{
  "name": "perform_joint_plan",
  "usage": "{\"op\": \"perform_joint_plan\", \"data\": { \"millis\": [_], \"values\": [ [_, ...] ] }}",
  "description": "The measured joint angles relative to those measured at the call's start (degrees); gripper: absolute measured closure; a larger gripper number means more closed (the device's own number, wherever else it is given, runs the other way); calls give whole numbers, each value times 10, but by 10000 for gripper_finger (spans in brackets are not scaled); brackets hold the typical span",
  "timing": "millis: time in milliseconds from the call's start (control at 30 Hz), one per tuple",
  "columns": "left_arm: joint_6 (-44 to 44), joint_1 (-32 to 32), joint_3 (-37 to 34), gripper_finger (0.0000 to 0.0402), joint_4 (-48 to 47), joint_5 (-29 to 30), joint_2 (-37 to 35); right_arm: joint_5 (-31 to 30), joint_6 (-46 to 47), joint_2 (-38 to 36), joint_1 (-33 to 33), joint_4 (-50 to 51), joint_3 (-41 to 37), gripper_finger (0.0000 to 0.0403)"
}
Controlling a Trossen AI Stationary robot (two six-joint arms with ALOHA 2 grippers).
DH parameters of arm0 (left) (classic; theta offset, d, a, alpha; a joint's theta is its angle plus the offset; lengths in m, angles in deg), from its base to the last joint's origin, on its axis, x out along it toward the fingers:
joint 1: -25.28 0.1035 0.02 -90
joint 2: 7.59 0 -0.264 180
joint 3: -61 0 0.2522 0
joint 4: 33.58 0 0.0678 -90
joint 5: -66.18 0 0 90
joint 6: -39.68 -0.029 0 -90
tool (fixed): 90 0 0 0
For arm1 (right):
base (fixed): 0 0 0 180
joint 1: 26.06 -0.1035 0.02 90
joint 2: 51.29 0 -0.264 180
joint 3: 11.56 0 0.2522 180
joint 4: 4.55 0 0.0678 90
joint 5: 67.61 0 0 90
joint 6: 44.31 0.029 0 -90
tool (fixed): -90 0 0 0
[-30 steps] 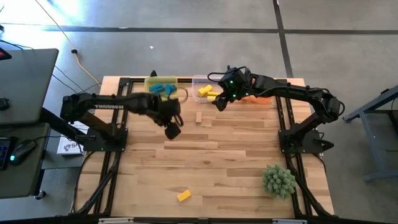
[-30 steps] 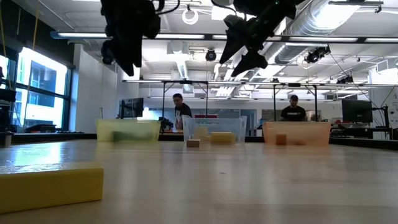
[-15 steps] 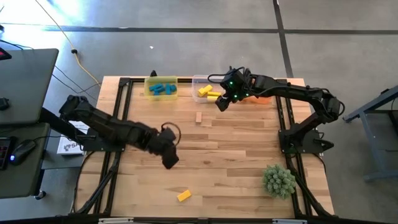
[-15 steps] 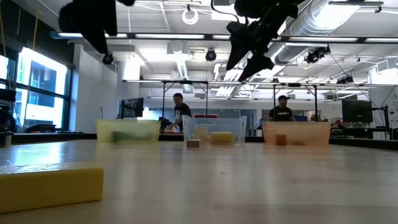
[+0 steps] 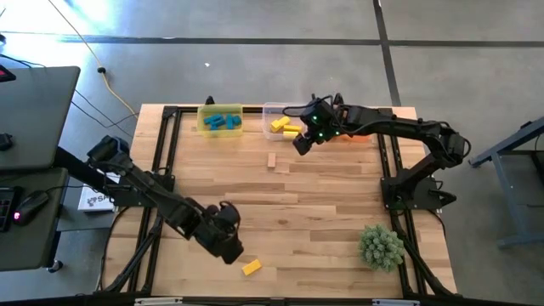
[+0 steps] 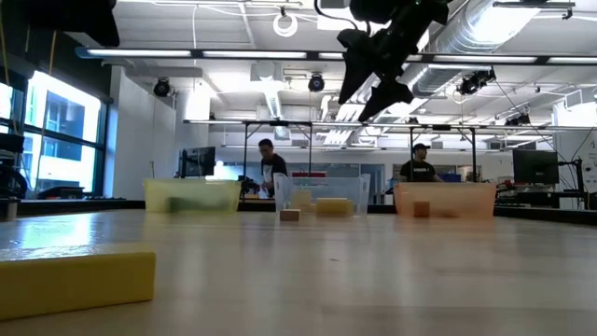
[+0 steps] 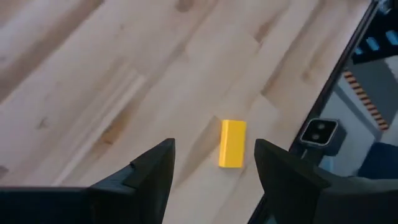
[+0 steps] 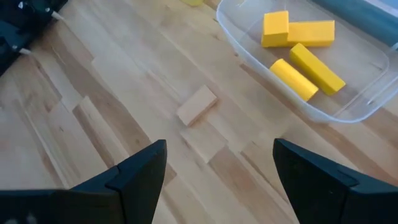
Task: Sort & place blocks by color
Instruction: Put the yellow block into the transparent bin
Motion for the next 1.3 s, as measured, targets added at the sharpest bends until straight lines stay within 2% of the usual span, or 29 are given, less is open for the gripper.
{"op": "perform_joint_plan", "data": {
  "millis": [233,700,833,1000,1300],
  "values": [
    [0,-22,0,190,72,0,51,-28,30,0,-23,2,0,121],
    [0,-52,-1,190,114,15,138,-43,119,0,-52,9,0,121],
    [-2,-66,-1,190,144,28,161,-71,140,0,-60,15,0,121],
    [4,-82,0,192,168,40,188,-103,144,1,-68,23,0,121],
    [-6,-89,0,198,194,41,216,-103,155,21,-80,35,0,121]
  ]
}}
